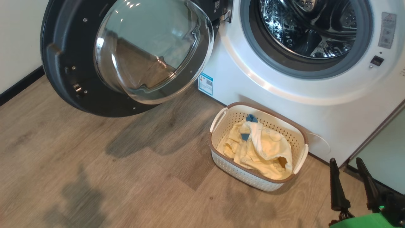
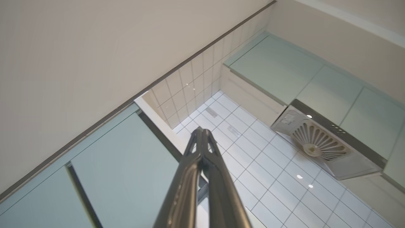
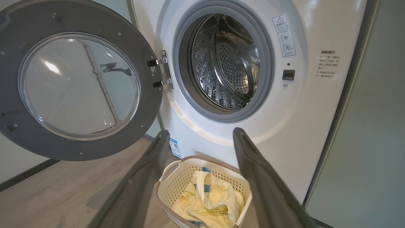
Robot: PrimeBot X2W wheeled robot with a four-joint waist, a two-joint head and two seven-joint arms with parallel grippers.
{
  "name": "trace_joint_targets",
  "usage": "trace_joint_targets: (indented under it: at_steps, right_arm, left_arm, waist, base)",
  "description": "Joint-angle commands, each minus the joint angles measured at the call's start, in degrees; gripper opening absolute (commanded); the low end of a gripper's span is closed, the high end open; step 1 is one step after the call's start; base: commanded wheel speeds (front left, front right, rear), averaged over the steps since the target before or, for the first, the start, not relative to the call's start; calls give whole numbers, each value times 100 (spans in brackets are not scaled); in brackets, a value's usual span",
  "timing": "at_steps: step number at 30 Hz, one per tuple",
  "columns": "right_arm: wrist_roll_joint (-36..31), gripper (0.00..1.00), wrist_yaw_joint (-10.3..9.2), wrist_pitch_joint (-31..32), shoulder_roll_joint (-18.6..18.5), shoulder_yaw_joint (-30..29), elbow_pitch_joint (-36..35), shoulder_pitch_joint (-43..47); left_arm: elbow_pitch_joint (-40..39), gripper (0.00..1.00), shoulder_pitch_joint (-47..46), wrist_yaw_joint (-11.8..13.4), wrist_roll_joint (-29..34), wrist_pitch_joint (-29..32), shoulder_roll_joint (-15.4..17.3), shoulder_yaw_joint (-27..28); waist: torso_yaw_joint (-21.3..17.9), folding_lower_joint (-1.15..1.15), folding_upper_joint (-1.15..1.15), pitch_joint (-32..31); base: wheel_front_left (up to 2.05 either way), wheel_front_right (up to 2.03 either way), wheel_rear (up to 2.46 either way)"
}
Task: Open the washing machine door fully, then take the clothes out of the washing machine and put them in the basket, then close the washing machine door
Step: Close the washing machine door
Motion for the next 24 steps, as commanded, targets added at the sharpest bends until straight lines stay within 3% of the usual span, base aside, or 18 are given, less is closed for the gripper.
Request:
trace_joint_targets:
  at_steps: [1, 5, 10, 24]
  right_arm:
    - [-37, 100, -16, -32, -120, 120, -190, -192]
    - [-49, 100, -16, -32, -116, 60, -264, -31]
    - [-69, 100, -16, -32, -117, 140, -312, 52]
    - [-98, 100, -16, -32, -393, 171, -430, 18]
  left_arm:
    - [171, 0, -293, 33, 17, 133, 429, -23]
    - [1372, 0, -745, 170, 202, 464, 666, -401]
    - [2477, 0, -877, 504, 74, 762, 730, -368]
    - [3198, 0, -432, 430, -56, 1900, 823, -676]
  waist:
    - [-22, -1, 0, -44]
    - [-67, -1, 0, -86]
    - [-226, -1, 0, -22]
    - [-514, -1, 0, 361]
  base:
    - [0, 0, 0]
    - [0, 0, 0]
    - [0, 0, 0]
    - [0, 0, 0]
